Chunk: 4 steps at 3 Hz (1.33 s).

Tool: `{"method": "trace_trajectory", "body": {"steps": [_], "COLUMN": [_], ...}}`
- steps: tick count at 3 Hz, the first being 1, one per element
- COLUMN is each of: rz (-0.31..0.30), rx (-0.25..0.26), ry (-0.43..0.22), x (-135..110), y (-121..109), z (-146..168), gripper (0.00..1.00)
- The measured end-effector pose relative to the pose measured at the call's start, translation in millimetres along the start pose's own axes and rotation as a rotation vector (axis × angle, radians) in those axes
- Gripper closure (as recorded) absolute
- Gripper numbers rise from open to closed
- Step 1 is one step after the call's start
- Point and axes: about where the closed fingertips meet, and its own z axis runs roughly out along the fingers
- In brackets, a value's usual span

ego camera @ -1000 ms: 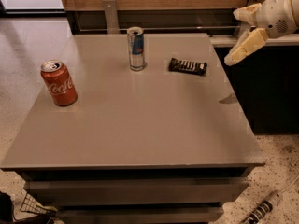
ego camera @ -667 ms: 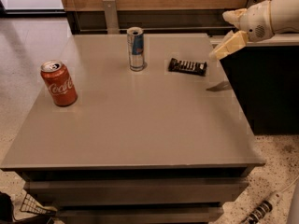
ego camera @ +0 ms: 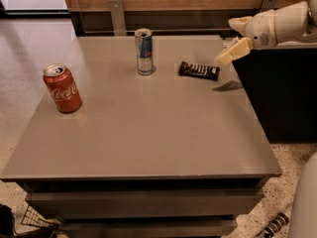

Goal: Pick rxbar chocolate

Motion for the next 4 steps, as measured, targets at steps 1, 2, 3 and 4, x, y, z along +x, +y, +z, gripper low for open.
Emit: {"method": "trace_trajectory", "body": {"steps": [1, 2, 3, 4], "rz": [0.057, 0.097, 0.105, 0.117], "rx": [-0.022, -0.025, -0.037, -0.084], "ry": [-0.082, -0.158, -0.198, -0.190], "x": [32, 53, 58, 63], "y": [2, 4, 8, 17], "z": [24, 38, 45, 60], "gripper": [0.00, 0.00, 0.00, 0.00]}}
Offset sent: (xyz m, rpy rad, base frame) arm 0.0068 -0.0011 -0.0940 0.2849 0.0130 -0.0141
